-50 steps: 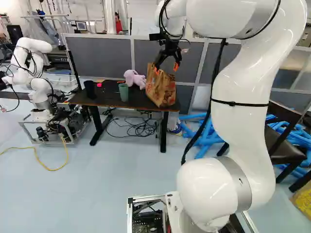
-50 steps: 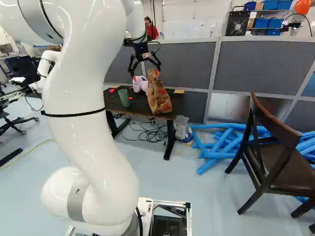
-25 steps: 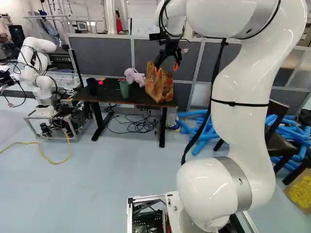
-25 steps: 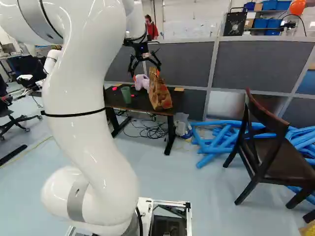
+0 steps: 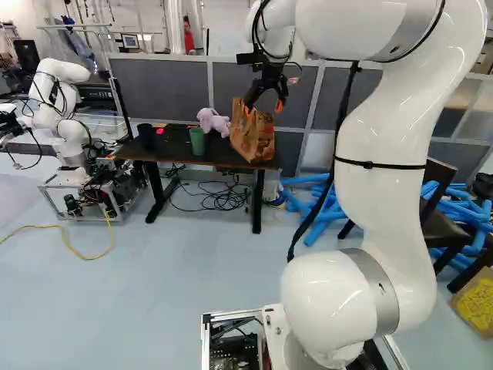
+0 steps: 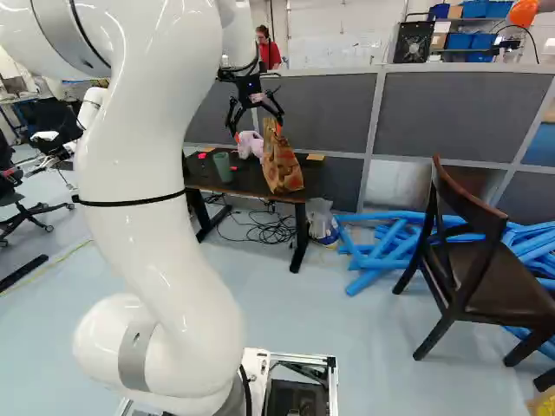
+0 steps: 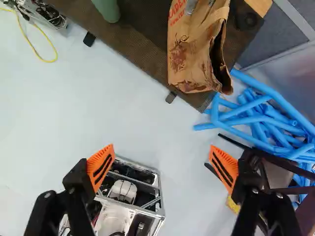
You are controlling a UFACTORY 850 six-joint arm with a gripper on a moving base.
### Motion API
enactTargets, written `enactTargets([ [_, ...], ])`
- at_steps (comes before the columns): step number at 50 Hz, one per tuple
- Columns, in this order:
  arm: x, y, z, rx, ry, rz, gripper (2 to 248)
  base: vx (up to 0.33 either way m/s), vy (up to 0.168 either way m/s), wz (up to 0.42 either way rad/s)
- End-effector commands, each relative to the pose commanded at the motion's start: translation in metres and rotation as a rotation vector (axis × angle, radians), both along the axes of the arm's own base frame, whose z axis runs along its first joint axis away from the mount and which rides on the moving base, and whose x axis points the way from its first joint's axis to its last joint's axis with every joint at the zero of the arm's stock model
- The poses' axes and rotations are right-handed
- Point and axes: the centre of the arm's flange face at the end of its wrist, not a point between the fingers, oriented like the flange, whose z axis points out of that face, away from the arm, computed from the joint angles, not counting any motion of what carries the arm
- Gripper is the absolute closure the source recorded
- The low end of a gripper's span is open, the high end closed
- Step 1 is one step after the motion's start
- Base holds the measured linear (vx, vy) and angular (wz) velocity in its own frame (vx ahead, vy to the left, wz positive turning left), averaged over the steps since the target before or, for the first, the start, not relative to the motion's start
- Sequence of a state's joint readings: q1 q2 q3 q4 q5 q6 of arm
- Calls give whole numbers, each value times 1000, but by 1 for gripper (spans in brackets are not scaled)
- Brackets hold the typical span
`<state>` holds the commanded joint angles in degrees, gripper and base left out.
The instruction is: Pick up the bag on the ground and place it on the table
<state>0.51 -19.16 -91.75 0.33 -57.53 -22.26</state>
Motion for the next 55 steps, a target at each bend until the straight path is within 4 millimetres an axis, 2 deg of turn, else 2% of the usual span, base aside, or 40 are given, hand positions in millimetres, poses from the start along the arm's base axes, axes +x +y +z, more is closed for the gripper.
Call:
enactTargets([
  [28, -5, 0, -12, 4, -37, -15, 3, 0, 0, 0],
  [55, -18, -1, -37, 15, -116, -46, 3, 0, 0, 0],
])
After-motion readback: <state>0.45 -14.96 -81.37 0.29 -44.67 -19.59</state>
